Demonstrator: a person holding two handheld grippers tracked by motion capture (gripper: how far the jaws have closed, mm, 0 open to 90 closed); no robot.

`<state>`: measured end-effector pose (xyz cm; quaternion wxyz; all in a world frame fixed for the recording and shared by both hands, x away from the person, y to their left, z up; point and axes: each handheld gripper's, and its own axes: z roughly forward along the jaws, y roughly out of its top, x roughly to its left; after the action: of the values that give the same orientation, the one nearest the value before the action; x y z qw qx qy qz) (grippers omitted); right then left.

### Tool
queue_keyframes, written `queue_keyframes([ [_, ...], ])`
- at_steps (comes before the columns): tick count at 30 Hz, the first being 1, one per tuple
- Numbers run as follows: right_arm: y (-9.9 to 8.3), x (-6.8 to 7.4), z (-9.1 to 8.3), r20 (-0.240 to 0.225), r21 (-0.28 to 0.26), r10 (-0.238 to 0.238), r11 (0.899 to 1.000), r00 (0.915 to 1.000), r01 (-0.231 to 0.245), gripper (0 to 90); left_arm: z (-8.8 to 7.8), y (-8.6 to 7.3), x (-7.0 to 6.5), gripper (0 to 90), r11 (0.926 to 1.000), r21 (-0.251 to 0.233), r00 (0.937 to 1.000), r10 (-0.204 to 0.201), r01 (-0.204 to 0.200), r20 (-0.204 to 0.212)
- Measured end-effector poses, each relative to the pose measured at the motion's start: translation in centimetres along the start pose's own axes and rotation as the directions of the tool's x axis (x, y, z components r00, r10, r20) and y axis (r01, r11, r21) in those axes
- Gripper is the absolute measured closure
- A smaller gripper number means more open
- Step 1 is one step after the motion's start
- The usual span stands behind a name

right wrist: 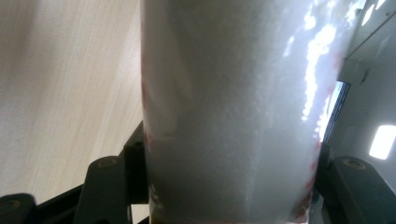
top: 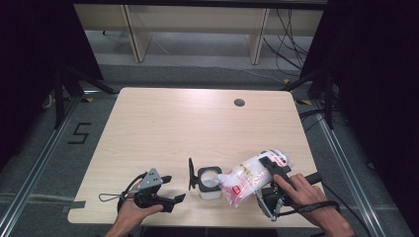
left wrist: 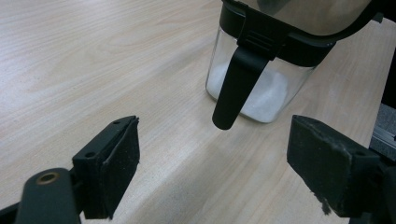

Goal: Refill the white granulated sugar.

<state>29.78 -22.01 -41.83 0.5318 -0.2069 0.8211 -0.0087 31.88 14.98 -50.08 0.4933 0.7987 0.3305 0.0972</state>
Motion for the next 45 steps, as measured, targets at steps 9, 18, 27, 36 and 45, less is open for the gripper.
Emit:
queue_keyframes([
  [9, 0.5, 0.6, -0.5, 0.002, -0.013, 0.048, 0.999, 0.9989, -0.048, 40.7, 0.0, 0.0, 0.0, 16.7, 1.0000, 0.004, 1.0000, 0.008, -0.008, 0.001],
  [18, 0.8, -0.1, 0.1, -0.006, -0.005, 0.010, 1.000, 0.9999, -0.010, 40.7, 0.0, 0.0, 0.0, 16.7, 1.0000, 0.002, 1.0000, 0.005, -0.005, 0.002],
  [27, 0.2, -0.2, -0.1, 0.005, -0.002, 0.005, 1.000, 1.0000, -0.005, 40.8, 0.0, 0.0, 0.1, 16.7, 0.9999, 0.008, 0.9999, 0.013, -0.013, 0.001],
  [36, 1.0, -0.4, 0.2, 0.010, -0.031, -0.003, 1.000, 0.9999, 0.003, 40.8, -0.2, 0.1, 0.2, 16.7, 0.9998, 0.012, 0.9999, 0.015, -0.015, 0.001],
  [45, 0.7, -0.5, -0.1, 0.002, -0.004, -0.005, 1.000, 1.0000, 0.005, 40.8, -0.1, 0.1, 0.2, 16.7, 0.9998, 0.011, 0.9999, 0.014, -0.014, -0.001],
])
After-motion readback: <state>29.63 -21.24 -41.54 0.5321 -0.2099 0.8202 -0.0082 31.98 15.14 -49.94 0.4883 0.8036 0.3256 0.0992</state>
